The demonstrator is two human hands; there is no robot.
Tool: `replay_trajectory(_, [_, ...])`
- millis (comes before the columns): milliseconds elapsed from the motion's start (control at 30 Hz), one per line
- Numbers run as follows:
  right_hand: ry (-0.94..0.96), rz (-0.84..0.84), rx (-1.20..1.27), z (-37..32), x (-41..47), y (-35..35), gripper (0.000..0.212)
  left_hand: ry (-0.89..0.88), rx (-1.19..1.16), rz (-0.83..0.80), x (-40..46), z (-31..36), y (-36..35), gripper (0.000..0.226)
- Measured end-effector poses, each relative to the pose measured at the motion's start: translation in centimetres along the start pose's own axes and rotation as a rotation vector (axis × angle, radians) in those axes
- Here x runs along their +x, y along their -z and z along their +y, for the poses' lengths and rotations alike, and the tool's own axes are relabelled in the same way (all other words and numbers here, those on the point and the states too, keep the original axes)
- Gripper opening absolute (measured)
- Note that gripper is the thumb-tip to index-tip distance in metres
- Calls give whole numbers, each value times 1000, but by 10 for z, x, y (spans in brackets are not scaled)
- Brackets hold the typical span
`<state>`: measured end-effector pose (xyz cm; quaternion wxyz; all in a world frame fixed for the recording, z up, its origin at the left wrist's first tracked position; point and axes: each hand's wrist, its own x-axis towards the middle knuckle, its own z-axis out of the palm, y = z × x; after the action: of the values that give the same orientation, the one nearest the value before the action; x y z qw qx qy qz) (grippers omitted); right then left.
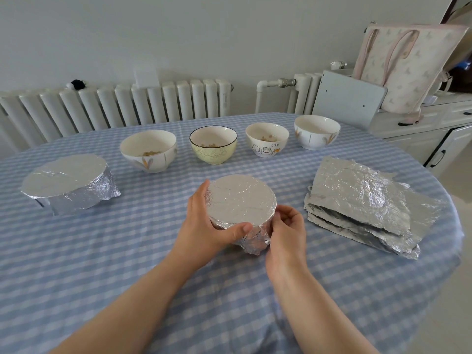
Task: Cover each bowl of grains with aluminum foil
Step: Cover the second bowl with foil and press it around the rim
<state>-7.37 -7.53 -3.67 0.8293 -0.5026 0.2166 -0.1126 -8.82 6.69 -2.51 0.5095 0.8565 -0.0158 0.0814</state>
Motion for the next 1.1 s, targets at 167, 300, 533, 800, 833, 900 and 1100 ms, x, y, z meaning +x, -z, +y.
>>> replay_trajectory(167, [-1,-30,-62,-3,-1,2,26,6,7,8,-1,1,-1,135])
replay_trajectory(300, [98,-134,-286,-12,5,16,28,13,11,19,-5,5,-2,137])
replay_trajectory(533, [265,-540,-575,-24,10,41,46,49,-101,23,-19,10,-5,120])
replay_trajectory(800, [324,-515,-541,-8,5,47,81,-75,139,15,-6,3,9,128])
replay_trajectory(833, [322,-486,-492,-8,4,47,78,-112,152,-9,-3,2,11,131])
replay_trajectory(900, [352,-439,-488,-5,3,48,59,-128,118,-85,1,0,13,136])
replay_trajectory(1100, [268,-389,-349,1,-3,43,53,-113,14,-91,2,-3,6,130])
